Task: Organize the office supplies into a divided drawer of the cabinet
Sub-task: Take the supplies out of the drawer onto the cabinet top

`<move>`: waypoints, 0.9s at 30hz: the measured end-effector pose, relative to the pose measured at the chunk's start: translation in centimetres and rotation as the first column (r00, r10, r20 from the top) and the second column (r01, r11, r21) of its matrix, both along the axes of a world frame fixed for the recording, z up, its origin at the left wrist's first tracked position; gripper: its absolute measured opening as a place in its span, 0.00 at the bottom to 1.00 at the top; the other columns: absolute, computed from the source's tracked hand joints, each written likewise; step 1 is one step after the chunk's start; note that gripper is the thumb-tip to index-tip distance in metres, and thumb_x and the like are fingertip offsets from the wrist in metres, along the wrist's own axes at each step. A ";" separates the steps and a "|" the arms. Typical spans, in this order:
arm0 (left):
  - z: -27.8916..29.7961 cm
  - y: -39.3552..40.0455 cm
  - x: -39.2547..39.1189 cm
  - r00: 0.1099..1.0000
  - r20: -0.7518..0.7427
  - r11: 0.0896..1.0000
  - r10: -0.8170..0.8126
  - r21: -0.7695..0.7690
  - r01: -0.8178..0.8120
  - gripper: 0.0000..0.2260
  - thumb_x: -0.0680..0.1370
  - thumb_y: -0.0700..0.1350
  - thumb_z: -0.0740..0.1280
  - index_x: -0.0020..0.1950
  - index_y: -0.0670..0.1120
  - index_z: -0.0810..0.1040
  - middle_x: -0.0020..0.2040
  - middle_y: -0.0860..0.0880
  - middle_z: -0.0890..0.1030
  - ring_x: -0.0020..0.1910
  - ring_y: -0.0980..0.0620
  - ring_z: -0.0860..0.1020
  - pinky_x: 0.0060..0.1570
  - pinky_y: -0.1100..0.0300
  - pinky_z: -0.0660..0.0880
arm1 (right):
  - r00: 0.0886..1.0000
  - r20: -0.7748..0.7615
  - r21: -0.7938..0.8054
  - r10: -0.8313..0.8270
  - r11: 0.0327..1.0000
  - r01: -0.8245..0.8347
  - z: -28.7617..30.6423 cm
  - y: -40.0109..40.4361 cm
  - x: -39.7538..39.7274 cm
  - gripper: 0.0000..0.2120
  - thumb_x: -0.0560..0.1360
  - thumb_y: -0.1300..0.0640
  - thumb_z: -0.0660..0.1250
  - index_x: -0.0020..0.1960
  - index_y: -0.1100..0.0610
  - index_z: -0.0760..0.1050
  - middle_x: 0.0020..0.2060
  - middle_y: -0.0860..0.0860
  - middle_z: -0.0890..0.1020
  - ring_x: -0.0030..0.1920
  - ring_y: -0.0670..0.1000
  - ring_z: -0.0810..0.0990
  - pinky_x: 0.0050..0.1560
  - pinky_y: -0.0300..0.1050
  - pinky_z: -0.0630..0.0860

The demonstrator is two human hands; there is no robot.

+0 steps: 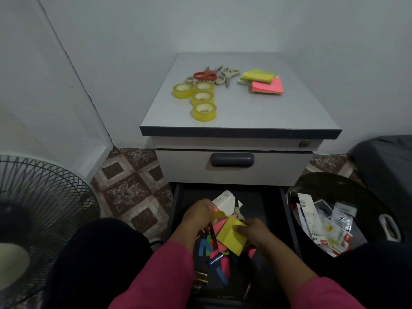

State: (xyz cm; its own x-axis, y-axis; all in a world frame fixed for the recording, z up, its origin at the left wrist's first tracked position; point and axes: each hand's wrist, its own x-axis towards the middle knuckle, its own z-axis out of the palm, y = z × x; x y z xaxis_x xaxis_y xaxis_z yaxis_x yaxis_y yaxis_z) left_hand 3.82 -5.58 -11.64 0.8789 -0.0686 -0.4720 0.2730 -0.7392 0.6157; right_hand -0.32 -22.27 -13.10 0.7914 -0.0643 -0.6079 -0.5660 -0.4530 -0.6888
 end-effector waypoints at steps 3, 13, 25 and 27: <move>-0.1 0.0 -1.1 0.997 -0.008 0.995 -0.074 0.067 0.075 0.14 0.81 0.43 0.57 0.61 0.41 0.77 0.58 0.42 0.79 0.56 0.44 0.78 0.54 0.57 0.73 | 0.999 0.016 -0.110 0.028 0.994 -0.026 -0.5 -0.3 -0.2 0.13 0.76 0.59 0.67 0.56 0.67 0.78 0.42 0.58 0.81 0.42 0.54 0.80 0.44 0.47 0.75; -2.4 -1.0 -2.1 0.877 0.109 0.743 -0.469 0.586 0.325 0.22 0.79 0.40 0.60 0.72 0.51 0.66 0.61 0.42 0.75 0.61 0.41 0.72 0.56 0.53 0.71 | 0.996 -0.017 -0.197 0.084 0.977 -0.086 -1.1 -0.9 -0.7 0.17 0.78 0.58 0.65 0.63 0.66 0.74 0.58 0.61 0.79 0.58 0.57 0.78 0.57 0.49 0.75; -4.0 -2.8 -1.8 0.826 0.100 0.601 -0.554 0.735 0.314 0.16 0.77 0.36 0.59 0.65 0.44 0.71 0.59 0.40 0.76 0.58 0.41 0.74 0.54 0.51 0.71 | 0.994 -0.095 -0.237 0.062 0.968 -0.083 -2.5 -1.1 0.3 0.11 0.78 0.63 0.60 0.57 0.66 0.76 0.56 0.62 0.78 0.57 0.58 0.77 0.54 0.48 0.74; -3.8 -2.6 -1.8 0.830 0.108 0.611 -0.547 0.729 0.308 0.16 0.77 0.37 0.62 0.65 0.44 0.72 0.58 0.41 0.77 0.58 0.41 0.74 0.54 0.51 0.71 | 0.995 -0.091 -0.218 0.034 0.974 -0.054 -2.5 -1.1 0.5 0.13 0.78 0.64 0.60 0.60 0.70 0.74 0.58 0.64 0.77 0.59 0.60 0.77 0.54 0.49 0.74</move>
State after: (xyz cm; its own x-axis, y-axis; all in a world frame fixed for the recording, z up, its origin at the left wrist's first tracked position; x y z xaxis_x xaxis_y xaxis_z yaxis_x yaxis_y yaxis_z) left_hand 1.99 -8.22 -15.43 0.9278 -0.2529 -0.2741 -0.2874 -0.9533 -0.0933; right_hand 0.14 -23.38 -15.55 0.7415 -0.1704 -0.6490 -0.5950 -0.6140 -0.5186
